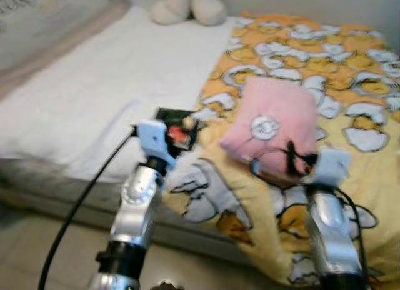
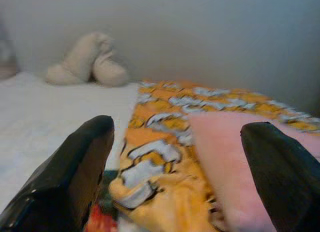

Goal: Clean up the room

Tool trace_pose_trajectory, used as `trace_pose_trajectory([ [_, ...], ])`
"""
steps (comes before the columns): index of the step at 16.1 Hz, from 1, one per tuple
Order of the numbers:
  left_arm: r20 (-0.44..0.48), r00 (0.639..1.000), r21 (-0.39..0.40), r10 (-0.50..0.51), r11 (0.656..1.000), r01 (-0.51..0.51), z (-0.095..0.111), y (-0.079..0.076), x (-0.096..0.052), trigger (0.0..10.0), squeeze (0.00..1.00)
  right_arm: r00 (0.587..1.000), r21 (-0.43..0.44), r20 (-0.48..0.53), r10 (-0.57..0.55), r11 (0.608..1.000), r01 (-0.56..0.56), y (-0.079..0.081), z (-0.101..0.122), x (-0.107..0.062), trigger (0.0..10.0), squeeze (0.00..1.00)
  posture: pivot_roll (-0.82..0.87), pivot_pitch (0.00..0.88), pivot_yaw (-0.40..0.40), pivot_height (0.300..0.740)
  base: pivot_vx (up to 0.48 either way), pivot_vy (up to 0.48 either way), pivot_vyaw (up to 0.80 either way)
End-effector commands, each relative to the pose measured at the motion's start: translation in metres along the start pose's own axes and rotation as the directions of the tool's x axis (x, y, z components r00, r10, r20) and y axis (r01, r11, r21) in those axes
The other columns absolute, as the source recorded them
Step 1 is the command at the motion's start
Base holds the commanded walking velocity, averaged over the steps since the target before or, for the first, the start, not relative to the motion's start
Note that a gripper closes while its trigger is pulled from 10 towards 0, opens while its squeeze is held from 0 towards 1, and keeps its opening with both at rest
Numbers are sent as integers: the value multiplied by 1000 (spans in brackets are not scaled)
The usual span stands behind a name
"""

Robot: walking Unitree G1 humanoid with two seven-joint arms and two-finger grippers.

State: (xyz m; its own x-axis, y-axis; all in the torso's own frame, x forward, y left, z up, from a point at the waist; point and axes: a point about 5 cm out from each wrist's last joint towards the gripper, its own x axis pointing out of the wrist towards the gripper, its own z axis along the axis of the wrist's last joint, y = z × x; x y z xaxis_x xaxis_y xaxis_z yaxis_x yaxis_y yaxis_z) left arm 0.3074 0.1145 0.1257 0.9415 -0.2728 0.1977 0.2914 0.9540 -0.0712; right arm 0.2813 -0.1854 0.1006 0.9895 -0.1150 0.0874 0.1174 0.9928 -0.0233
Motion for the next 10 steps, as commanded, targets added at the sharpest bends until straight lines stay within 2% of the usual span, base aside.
trace_pose_trajectory([
  [1, 20, 999, -11, 30, 1000, -29, 10, 3, 6, 10000, 0, 995, -19, 93, 30, 999, -28, 7, 25, 7, 10000, 0, -139, 0, 32, 740, 0, 0, 0],
  [3, 49, 999, -15, 10, 1000, -9, 19, -3, 11, 10000, 0, 988, -22, 155, 22, 1000, -19, 7, 41, 12, 10000, 0, -142, 0, 33, 740, 0, 0, 0],
  [4, 56, 998, -19, 0, 1000, 1, 21, -4, 12, 10000, 0, 989, -30, 147, 19, 999, -15, 6, 40, 12, 10000, 0, -146, 0, 36, 740, 0, 0, 0],
  [5, 47, 999, -56, 9, 998, -7, 16, -2, 9, 10000, 0, 995, -26, 96, 10, 1000, -7, 1, 29, 11, 10000, 0, -148, 0, 39, 740, 0, 0, 0],
  [6, 29, 999, -73, 24, 997, -22, 12, 0, 8, 10000, 0, 997, -19, 77, -1, 1000, 3, -1, 25, 10, 10000, 0, -151, 0, 42, 740, 0, -442, 0],
  [8, -35, 998, -64, 52, 997, -54, -1, 4, 0, 10000, 0, 1000, -16, 4, -11, 1000, 11, -6, 11, 3, 10000, 0, -159, 0, 38, 740, 0, -420, 0],
  [10, -49, 998, -58, 50, 997, -53, -4, 2, -2, 10000, 0, 1000, -25, -22, -5, 1000, 5, -8, 6, -2, 10000, 0, -161, 0, 36, 740, 264, -396, 0],
])
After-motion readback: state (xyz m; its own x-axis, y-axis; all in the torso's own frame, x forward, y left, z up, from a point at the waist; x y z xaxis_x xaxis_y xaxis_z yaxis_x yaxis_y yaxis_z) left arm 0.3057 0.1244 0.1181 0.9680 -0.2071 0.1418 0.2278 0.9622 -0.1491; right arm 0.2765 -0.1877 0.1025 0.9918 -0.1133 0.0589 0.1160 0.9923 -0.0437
